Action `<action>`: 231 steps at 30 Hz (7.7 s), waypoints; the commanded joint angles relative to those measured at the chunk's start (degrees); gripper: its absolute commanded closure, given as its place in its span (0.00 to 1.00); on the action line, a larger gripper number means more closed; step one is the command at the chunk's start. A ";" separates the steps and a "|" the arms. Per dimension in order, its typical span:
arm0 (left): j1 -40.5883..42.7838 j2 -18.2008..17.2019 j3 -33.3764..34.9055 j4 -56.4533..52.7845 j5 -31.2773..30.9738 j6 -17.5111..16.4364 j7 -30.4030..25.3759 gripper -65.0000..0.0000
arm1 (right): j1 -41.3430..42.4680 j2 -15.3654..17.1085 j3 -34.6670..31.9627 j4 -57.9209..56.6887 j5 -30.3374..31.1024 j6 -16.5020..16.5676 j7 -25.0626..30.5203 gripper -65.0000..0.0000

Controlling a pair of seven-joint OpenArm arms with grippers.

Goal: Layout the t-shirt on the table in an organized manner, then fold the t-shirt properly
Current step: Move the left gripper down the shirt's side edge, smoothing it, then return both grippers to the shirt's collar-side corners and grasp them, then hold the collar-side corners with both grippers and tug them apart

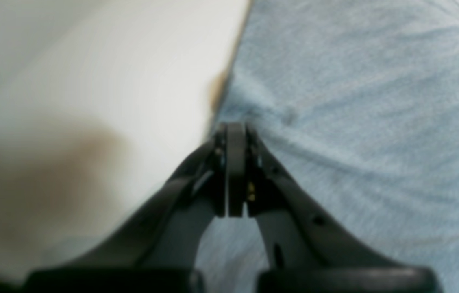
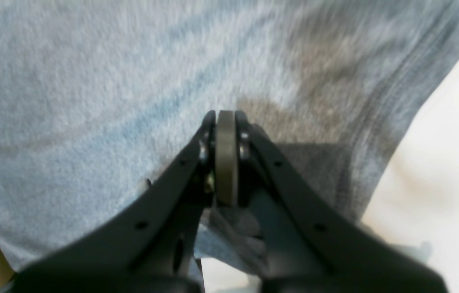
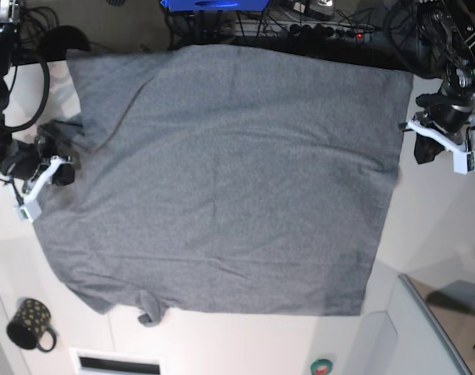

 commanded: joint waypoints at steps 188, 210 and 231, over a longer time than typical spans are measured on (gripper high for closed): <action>5.01 -4.78 11.18 -22.93 -7.41 3.55 -13.74 1.00 | -24.19 -17.64 22.57 19.48 -16.82 8.78 -6.56 0.99; 16.09 -4.43 10.83 -3.15 -7.41 3.73 -13.21 1.00 | -33.77 -21.16 22.74 38.38 -17.00 8.78 -9.99 0.99; 14.60 -4.43 10.74 -3.77 -7.85 3.82 -13.12 1.00 | -32.37 -20.55 23.09 38.21 -17.17 8.78 -10.16 0.99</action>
